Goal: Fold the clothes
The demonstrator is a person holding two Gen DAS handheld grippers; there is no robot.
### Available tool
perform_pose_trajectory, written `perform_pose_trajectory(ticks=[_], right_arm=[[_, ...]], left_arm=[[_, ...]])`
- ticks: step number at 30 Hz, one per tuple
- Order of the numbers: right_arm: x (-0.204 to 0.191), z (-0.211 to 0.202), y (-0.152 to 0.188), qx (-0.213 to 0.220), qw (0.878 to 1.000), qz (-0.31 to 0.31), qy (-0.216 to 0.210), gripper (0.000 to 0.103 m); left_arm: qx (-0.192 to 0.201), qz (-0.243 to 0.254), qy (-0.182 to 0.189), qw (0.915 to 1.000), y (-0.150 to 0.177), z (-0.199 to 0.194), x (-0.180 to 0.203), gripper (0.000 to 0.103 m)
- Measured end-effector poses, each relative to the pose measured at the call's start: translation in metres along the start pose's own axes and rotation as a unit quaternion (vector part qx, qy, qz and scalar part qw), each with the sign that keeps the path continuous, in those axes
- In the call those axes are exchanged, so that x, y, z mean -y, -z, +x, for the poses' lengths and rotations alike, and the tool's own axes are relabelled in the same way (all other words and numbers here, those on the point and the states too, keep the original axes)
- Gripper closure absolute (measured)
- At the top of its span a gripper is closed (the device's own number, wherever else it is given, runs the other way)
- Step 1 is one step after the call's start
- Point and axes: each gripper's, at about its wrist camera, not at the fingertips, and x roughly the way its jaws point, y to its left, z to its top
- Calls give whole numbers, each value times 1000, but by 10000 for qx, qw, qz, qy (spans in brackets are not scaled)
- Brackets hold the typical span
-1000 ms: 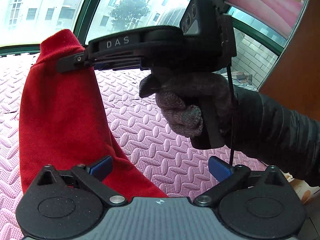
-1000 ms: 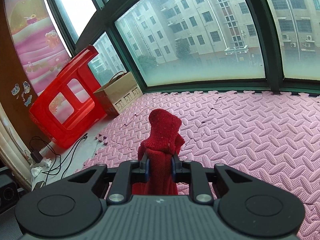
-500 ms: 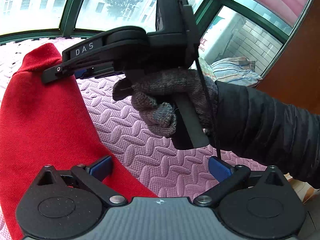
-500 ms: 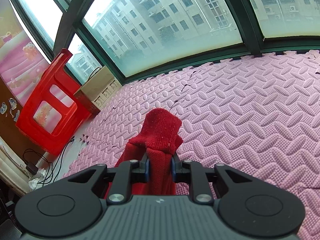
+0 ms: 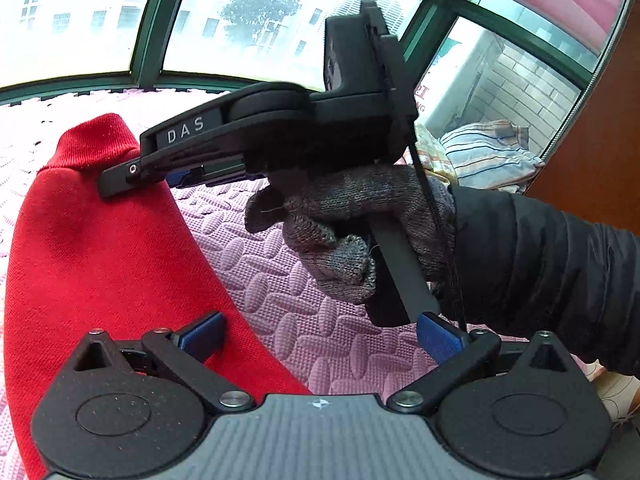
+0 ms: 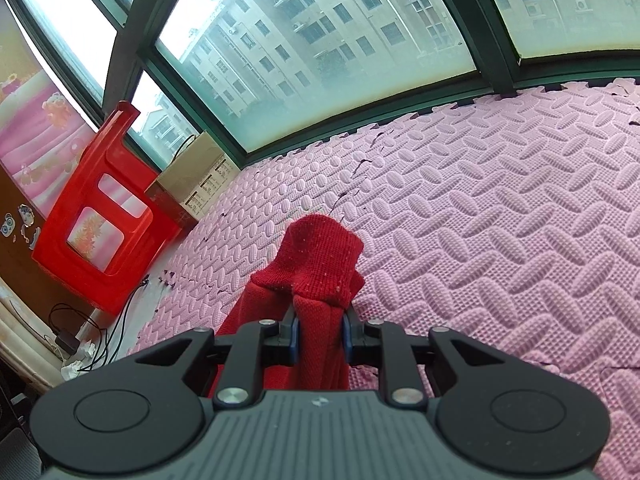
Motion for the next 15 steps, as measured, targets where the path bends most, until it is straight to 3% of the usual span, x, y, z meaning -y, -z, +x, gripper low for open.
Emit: perform_pose_trajectory(ticks=[3,10,15], right_arm=[[-1,-1,-1,23,10000,-22,-45,84],[-2,-3,-2,16,10000,-21,-50,84],[-8,-9,-6,52,9998,-101,-130,84]], left_arm=[[107,-49,122,9999,0,-11,0,0],[-134,33,117,9998,8,3,0,0],[-146,288,488,9983,13,-22,12,0]])
